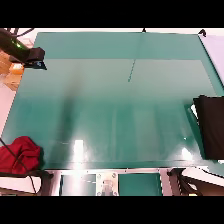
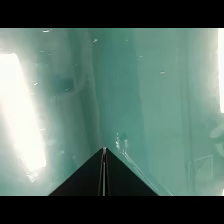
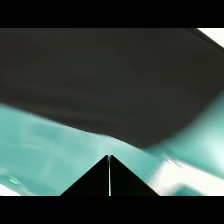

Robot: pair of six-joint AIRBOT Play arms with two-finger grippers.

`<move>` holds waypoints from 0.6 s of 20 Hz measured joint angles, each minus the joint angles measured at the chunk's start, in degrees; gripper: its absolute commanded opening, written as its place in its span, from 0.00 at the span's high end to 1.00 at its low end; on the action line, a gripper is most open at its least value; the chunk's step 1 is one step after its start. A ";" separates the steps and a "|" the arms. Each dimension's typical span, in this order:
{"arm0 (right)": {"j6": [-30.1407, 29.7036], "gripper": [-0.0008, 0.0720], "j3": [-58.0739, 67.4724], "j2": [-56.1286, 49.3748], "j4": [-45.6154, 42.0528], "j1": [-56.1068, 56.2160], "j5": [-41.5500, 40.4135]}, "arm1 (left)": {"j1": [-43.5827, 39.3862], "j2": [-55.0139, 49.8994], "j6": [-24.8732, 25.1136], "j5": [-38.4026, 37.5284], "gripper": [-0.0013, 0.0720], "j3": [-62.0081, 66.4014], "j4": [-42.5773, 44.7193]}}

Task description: Fold the shirts.

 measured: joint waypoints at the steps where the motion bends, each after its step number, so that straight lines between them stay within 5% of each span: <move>1: -1.27 0.97 0.79 0.59 4.07 2.89 -2.73 | 0.00 0.68 0.02 0.02 0.96 -0.37 -0.70; 6: -8.81 0.97 -2.78 6.95 14.47 20.87 -13.09 | 0.00 11.67 0.09 2.69 0.96 -15.06 -2.25; 12: -12.63 0.97 -27.12 21.22 17.03 39.95 -22.12 | 0.00 33.62 -1.07 13.11 0.96 -51.15 -6.14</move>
